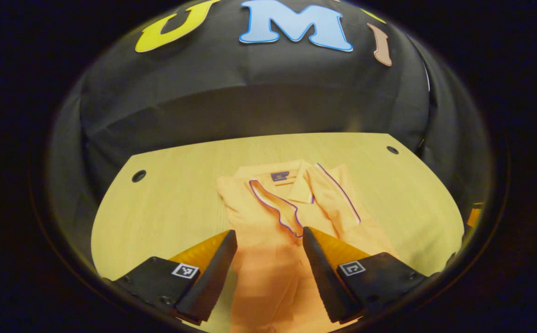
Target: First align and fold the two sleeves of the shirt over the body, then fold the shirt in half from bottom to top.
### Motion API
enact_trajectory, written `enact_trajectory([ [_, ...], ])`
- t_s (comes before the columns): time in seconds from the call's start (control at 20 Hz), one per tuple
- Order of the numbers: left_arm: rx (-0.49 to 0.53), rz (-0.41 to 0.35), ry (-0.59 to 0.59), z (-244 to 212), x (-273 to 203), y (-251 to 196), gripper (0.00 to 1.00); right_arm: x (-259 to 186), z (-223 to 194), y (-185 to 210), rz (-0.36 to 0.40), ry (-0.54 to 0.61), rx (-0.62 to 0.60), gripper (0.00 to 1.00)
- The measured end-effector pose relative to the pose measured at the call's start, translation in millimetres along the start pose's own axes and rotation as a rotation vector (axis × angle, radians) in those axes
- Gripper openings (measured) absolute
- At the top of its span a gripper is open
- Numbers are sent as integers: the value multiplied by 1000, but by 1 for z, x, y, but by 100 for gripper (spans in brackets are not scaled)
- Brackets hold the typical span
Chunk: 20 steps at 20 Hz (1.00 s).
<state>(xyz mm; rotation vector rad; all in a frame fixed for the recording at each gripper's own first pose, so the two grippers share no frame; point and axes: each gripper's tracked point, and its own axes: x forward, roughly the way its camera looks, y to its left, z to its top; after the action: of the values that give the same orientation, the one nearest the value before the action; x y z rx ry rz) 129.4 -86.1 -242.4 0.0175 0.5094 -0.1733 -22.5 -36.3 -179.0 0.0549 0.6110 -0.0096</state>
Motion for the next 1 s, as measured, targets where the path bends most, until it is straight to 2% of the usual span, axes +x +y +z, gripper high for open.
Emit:
enact_trajectory([
  [0.3,-9,38,32,-33,-60,34,96,2,-22,19,63,47,-32,37],
  [0.6,-6,58,105,-86,-113,45,96,5,-57,40,138,156,-95,39],
  [0.65,-12,62,119,-96,-119,46,96,5,-64,42,146,177,-106,47],
  [0.8,-24,53,184,-130,-140,44,96,4,-84,49,166,241,-120,48],
  [0.9,-27,32,230,-150,-153,39,97,2,-103,54,180,302,-117,55],
  [0.95,-26,22,251,-158,-157,37,97,2,-113,55,183,331,-118,54],
  [1.0,-25,12,274,-167,-162,35,97,3,-123,55,183,363,-120,59],
])
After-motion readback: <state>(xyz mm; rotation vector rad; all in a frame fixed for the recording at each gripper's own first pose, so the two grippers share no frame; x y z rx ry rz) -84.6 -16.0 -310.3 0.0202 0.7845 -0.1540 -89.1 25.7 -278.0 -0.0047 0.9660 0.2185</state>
